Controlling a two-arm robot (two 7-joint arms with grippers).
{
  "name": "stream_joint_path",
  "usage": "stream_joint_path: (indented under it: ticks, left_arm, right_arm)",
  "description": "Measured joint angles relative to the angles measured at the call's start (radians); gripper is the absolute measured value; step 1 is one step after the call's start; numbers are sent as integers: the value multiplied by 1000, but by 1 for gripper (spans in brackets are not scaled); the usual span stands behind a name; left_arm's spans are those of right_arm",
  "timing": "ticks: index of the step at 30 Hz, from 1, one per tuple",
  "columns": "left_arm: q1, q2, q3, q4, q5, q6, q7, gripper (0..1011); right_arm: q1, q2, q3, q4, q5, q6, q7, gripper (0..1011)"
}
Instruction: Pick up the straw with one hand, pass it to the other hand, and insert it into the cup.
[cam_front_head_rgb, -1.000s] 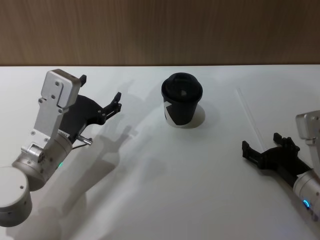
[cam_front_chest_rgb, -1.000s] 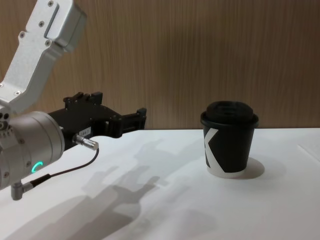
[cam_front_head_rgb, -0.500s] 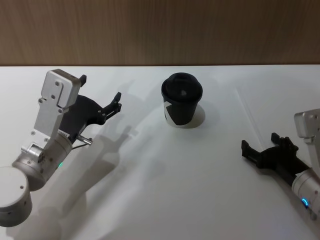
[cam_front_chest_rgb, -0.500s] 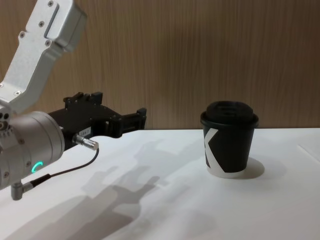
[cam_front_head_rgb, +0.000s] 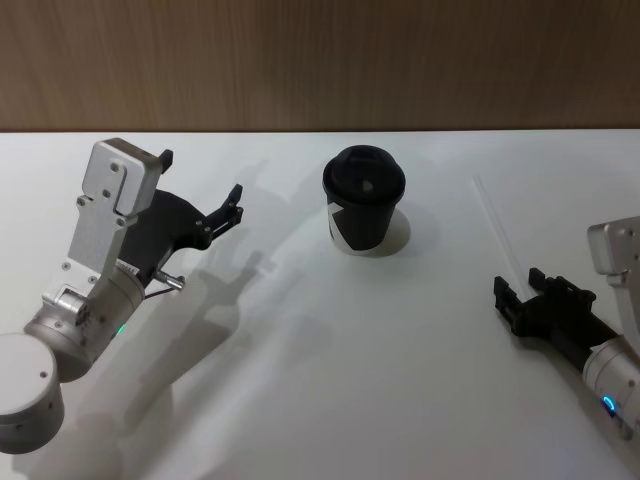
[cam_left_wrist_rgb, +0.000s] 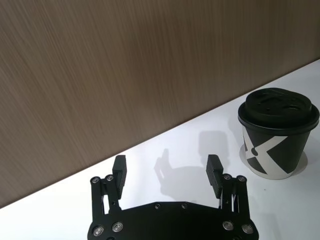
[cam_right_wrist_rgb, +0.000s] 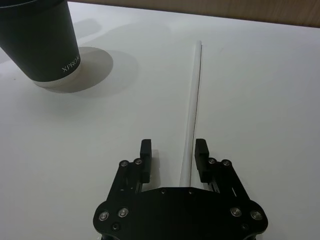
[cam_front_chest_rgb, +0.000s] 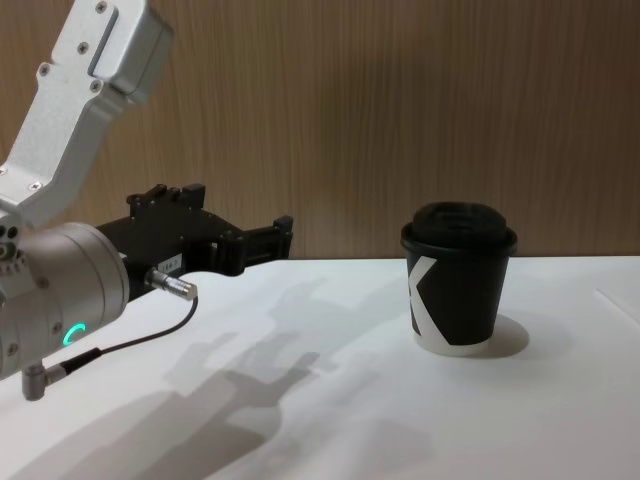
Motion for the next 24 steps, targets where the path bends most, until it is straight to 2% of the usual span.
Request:
stream_joint_path:
  ticks: [1, 5, 8, 9, 12, 16, 24]
  left_arm:
    - [0, 0, 0, 0, 0, 0, 0, 1003]
    - [0, 0, 0, 0, 0, 0, 0, 1003]
    - [0, 0, 0, 0, 0, 0, 0, 1003]
    - [0, 0, 0, 0, 0, 0, 0, 1003]
    - [0, 0, 0, 0, 0, 0, 0, 1003]
    - [0, 0, 0, 0, 0, 0, 0, 1003]
    - [0, 0, 0, 0, 0, 0, 0, 1003]
  right_arm:
    - [0, 0, 0, 0, 0, 0, 0, 532]
    - [1, -1, 1, 0, 0, 1, 1, 362]
    - [1, -1, 1, 0, 0, 2, 1, 300]
    - [1, -1, 1, 0, 0, 2, 1, 242]
    - [1, -1, 1, 0, 0, 2, 1, 188]
    - [1, -2, 1, 0, 0, 2, 1, 44]
    - [1, -2, 1, 0, 0, 3, 1, 0]
